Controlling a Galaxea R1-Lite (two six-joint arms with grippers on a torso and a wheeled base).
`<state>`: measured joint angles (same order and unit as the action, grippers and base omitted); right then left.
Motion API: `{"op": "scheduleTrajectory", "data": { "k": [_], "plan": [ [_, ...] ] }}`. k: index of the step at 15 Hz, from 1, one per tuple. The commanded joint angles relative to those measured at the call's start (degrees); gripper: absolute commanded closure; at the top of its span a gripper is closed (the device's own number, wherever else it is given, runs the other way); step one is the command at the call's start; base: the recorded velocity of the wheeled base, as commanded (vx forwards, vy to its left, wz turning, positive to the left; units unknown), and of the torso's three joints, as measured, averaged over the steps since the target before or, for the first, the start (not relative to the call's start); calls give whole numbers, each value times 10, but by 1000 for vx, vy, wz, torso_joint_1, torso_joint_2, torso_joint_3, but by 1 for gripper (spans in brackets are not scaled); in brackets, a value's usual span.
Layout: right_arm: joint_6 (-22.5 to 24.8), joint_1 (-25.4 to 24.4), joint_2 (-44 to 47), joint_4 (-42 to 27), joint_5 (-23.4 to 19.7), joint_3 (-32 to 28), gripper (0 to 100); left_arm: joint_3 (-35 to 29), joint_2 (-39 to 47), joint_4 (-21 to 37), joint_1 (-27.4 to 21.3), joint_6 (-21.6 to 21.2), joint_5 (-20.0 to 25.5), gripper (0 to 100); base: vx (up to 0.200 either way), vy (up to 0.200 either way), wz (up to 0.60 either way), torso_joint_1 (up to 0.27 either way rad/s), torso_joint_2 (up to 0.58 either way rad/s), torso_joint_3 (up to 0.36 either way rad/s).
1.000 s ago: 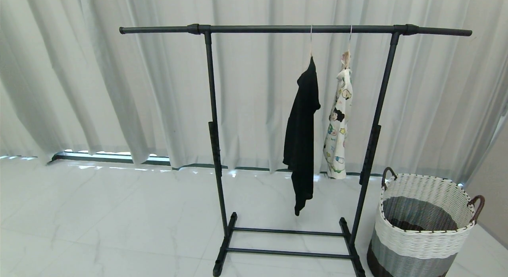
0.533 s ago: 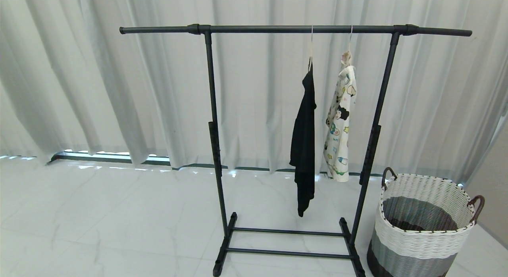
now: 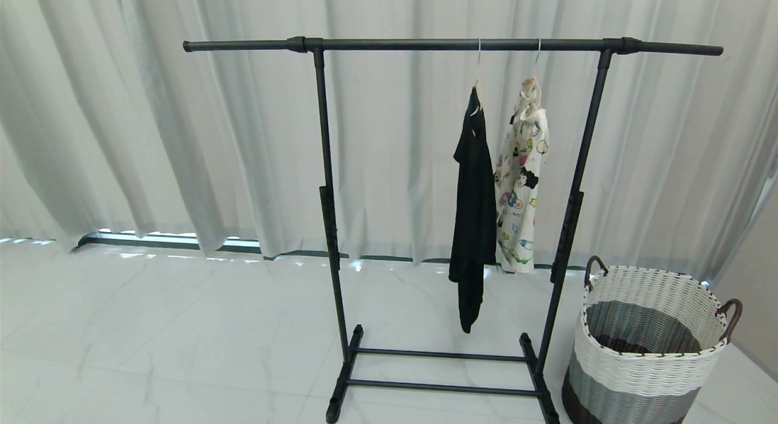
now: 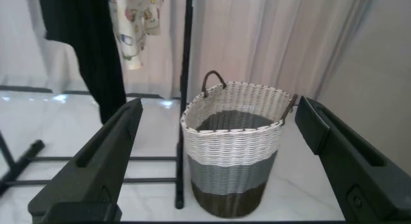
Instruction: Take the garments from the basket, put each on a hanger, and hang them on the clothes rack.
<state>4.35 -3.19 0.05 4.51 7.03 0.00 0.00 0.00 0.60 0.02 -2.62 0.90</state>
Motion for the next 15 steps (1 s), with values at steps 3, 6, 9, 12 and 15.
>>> {"op": "scheduleTrajectory", "data": {
  "k": [3, 6, 9, 12, 15],
  "plan": [
    [-122, 1, 0, -36, -44, 0, 0, -2, 1, 5, 1, 26, -7, 0, 0, 0, 0, 0, 0, 0],
    [-87, 1, 0, -46, -46, 0, 0, -3, 1, 5, 1, 24, -7, 0, 0, 0, 0, 0, 0, 0],
    [-97, 1, 0, -46, -46, 0, 0, -3, 1, 5, 0, 24, -7, 0, 0, 0, 0, 0, 0, 0],
    [-112, 1, 0, -46, -46, 0, 0, -3, 1, 5, 0, 24, -7, 0, 0, 0, 0, 0, 0, 0],
    [-112, 1, 0, -45, -46, 0, 0, -3, 1, 5, 1, 24, -7, 0, 0, 0, 0, 0, 0, 0]
  ]
}}
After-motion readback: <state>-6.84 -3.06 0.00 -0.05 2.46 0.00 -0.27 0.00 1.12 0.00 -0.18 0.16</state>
